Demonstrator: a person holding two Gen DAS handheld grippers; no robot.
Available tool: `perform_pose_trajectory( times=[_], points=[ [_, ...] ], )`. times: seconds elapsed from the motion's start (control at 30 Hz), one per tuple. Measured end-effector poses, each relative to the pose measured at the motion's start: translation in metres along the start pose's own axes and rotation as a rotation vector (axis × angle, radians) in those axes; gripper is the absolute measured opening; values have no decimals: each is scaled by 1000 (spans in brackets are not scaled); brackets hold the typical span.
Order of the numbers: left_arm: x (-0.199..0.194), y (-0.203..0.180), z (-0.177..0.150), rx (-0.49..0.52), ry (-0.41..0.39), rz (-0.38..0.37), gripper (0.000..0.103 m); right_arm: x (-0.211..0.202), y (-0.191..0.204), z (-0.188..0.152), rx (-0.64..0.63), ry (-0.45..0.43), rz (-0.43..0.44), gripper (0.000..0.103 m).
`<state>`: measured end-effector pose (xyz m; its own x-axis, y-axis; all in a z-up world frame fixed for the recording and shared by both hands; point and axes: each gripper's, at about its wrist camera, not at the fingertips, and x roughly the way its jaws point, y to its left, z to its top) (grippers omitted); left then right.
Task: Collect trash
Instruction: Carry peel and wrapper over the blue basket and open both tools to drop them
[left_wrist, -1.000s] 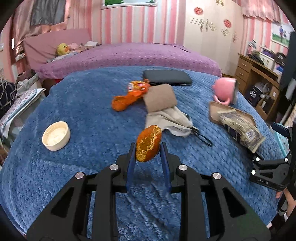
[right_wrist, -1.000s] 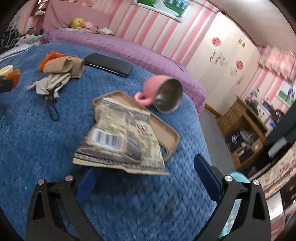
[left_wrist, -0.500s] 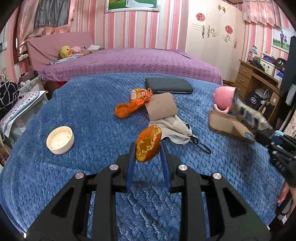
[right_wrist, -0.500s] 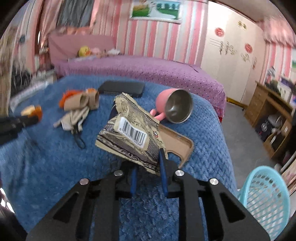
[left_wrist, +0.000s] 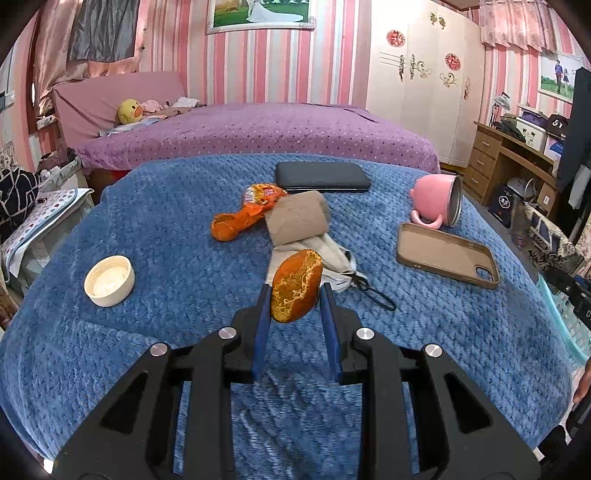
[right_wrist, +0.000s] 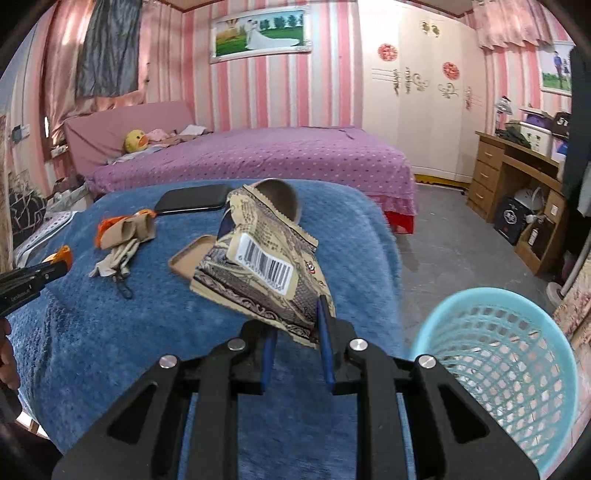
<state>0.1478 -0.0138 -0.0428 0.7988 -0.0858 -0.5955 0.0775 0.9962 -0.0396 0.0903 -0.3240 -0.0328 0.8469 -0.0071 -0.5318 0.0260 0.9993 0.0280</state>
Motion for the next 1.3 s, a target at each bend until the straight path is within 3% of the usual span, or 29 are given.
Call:
perform_pose_trajectory(
  times=[0.37,0.7,0.93,1.3],
  points=[
    [-2,-45,-4,42,-14,-46,25,-11,-70,-12,86,-1,-88,21],
    [-9,-99,1,98,-52,-97,25,-11,-103,-17,141,2,-104,21],
    [-11,-151,4,166,-77,-134,25,-11,-128,-21,108,25,-194,21],
    [6,-256,-4,193,-27,-277,25,-20,-188,-41,213,44,-286,21]
  ],
)
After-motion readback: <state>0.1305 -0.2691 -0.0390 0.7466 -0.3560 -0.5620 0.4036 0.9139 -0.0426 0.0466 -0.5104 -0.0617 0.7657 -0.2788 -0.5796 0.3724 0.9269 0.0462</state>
